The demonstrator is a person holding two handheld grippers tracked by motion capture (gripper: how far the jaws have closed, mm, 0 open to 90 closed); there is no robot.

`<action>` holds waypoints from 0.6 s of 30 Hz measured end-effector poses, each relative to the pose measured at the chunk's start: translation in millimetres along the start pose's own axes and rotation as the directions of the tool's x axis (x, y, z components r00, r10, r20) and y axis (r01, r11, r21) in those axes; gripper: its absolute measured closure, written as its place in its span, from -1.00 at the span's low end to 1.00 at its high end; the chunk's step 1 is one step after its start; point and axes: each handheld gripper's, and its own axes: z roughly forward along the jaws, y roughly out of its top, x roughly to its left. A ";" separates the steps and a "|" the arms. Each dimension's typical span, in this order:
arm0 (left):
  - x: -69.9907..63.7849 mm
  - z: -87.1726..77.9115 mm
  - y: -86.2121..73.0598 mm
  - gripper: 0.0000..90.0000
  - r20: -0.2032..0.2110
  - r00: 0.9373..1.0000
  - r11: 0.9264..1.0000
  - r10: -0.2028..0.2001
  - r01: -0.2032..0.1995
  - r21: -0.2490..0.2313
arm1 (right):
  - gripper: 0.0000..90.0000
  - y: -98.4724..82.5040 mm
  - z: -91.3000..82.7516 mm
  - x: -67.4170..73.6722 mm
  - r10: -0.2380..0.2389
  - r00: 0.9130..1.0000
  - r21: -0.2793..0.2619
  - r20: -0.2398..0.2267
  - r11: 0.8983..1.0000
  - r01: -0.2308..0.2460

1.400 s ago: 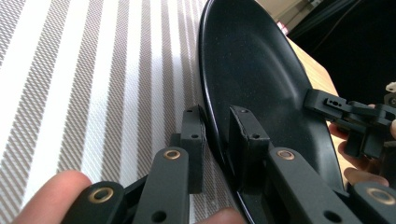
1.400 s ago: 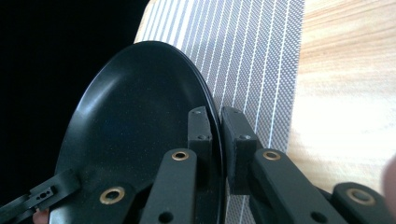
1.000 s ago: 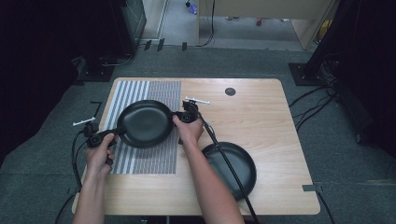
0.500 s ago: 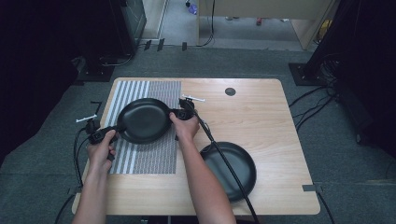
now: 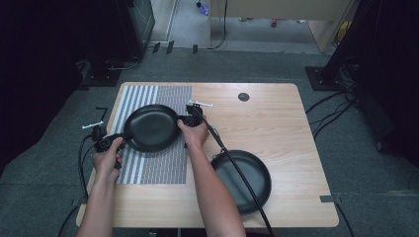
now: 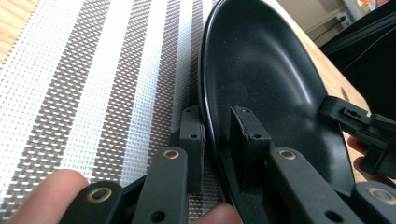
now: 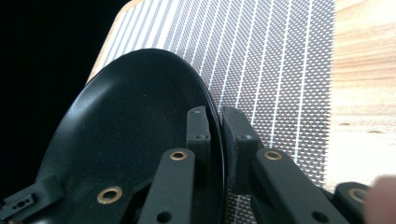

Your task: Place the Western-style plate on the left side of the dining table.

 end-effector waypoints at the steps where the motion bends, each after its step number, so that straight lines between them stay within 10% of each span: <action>1: 0.0 -0.5 0.0 0.69 -0.007 1.000 1.000 0.011 -0.011 -0.004 | 0.85 -1.0 1.3 -0.3 -0.005 1.000 -0.003 -0.008 1.000 0.005; 5: -0.8 0.5 -1.9 0.62 -0.023 0.998 0.999 0.055 -0.055 -0.001 | 0.82 -0.8 1.7 0.2 -0.041 0.999 -0.006 -0.013 0.999 0.041; 10: -14.1 1.3 -4.8 0.20 -0.081 0.980 0.983 0.183 -0.183 0.012 | 0.44 0.6 -1.5 3.7 -0.096 0.995 -0.034 0.032 0.995 0.097; 14: -29.5 4.1 -10.5 -0.20 -0.190 0.933 0.951 0.306 -0.307 0.025 | 0.19 4.5 -10.5 2.4 -0.152 0.983 -0.036 0.100 0.987 0.156; 15: -29.5 4.1 -10.5 -0.35 -0.190 0.933 0.951 0.306 -0.307 0.025 | 0.19 4.5 -10.5 2.4 -0.152 0.983 -0.036 0.100 0.987 0.156; 16: -32.5 2.5 -10.9 -0.35 -0.256 0.907 0.940 0.335 -0.339 0.028 | 0.16 4.8 -13.2 1.6 -0.157 0.983 -0.039 0.100 0.986 0.161; 18: -31.2 -5.1 -8.5 -0.52 -0.263 0.911 0.945 0.319 -0.327 0.014 | 0.06 5.4 -21.4 -1.1 -0.147 0.985 -0.041 0.087 0.988 0.151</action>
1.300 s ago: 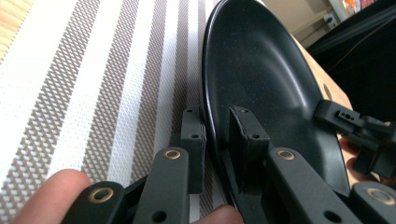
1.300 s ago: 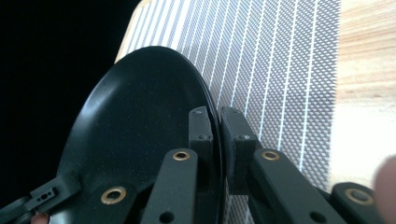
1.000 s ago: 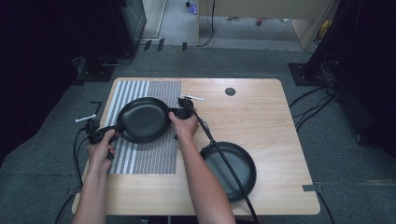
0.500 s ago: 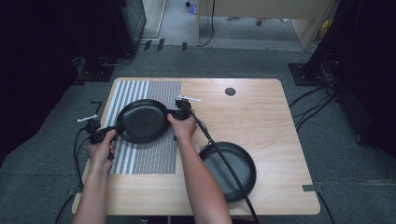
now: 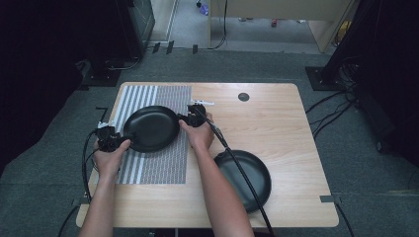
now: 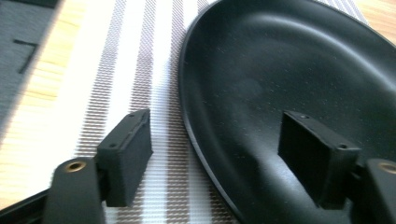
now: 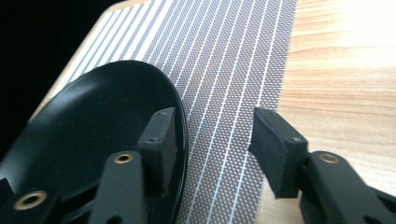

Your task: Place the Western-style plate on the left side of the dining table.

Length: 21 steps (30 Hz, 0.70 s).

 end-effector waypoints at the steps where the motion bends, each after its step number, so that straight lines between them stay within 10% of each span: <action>1: 0.0 0.0 0.0 -0.55 0.000 1.000 1.000 0.000 0.000 0.000 | 0.02 -0.2 -2.8 -1.3 0.001 1.000 -0.001 -0.003 1.000 -0.001; 5: 5.0 -12.7 -2.3 -0.61 0.019 0.999 0.999 -0.042 0.042 -0.022 | -0.08 -0.8 -17.1 -3.6 -0.003 0.999 -0.034 -0.038 0.999 0.001; 21: -15.1 -55.9 -14.0 -0.69 0.102 0.995 0.996 0.011 -0.002 -0.090 | -0.45 2.2 -87.1 -17.2 -0.116 0.992 -0.048 -0.039 0.992 0.114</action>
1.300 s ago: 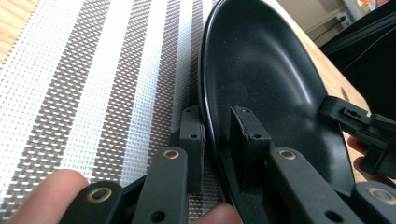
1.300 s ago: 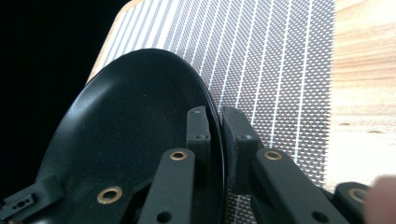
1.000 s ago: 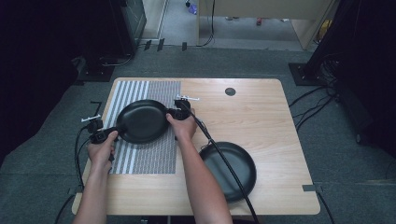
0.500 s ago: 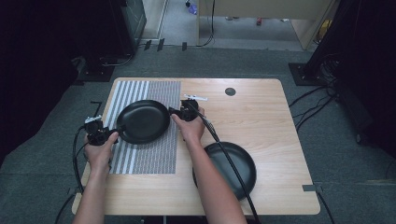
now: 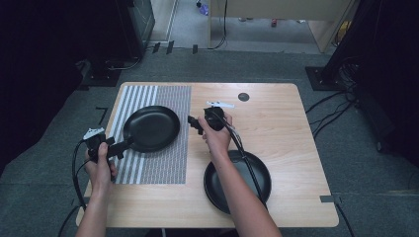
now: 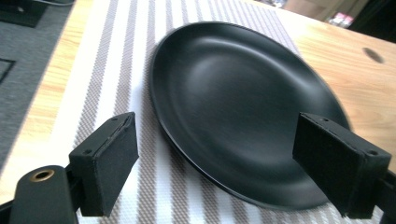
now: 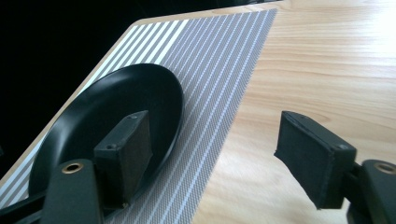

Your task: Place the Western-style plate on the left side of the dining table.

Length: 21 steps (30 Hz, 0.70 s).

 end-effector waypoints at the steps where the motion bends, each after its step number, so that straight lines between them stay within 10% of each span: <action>1: -5.4 -5.3 -3.2 -0.69 0.009 1.000 1.000 0.005 -0.005 0.003 | -0.46 -1.3 -6.3 -1.9 -0.003 1.000 0.008 0.007 1.000 0.003; 10: -30.0 -27.9 -24.4 -0.69 0.012 0.998 0.997 0.068 -0.068 0.036 | -0.50 -9.7 -43.2 -15.3 -0.033 0.999 0.066 0.030 0.997 0.031; 21: -20.9 -60.7 -48.2 -0.69 -0.017 0.999 0.999 0.048 -0.047 0.022 | -0.50 -25.8 -85.3 -34.1 -0.021 1.000 0.065 0.001 0.998 0.021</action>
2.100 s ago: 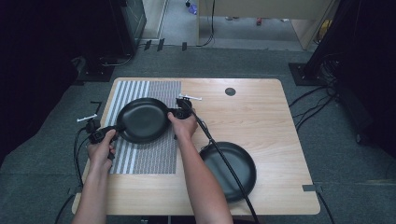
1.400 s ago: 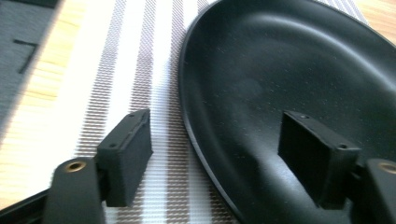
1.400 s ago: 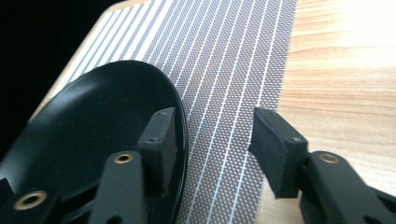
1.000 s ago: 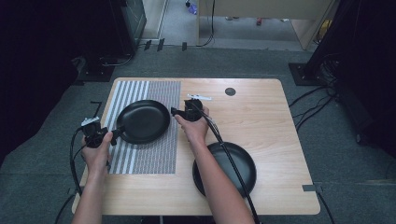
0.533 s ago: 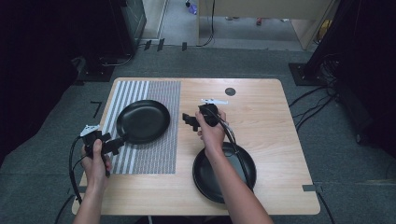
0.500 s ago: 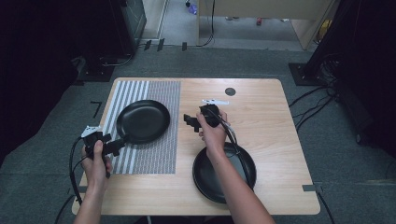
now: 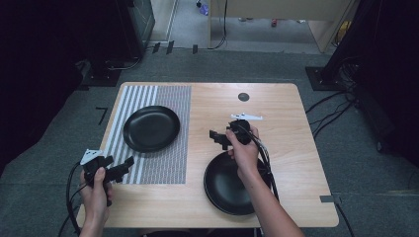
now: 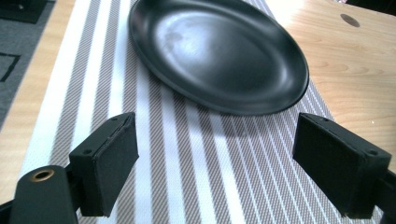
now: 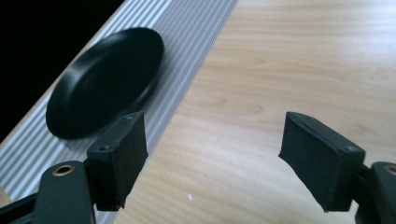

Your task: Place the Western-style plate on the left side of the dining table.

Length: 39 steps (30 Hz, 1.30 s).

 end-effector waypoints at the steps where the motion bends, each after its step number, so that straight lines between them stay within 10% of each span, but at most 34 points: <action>1: 0.7 -2.2 -1.9 -0.69 -0.001 1.000 1.000 -0.002 0.002 -0.003 | -0.50 -3.5 -3.8 -3.1 -0.003 1.000 0.005 0.005 1.000 0.003; 13: -0.1 -15.4 -19.2 -0.69 -0.004 1.000 1.000 -0.022 0.022 -0.008 | -0.53 -34.6 -44.9 -23.2 -0.047 0.998 -0.011 0.030 0.999 0.048; 39: 11.4 -23.9 -60.3 -0.72 -0.094 0.993 0.997 0.073 -0.071 0.021 | -0.52 -108.6 -152.1 -113.9 0.085 0.988 -0.130 0.132 0.989 -0.068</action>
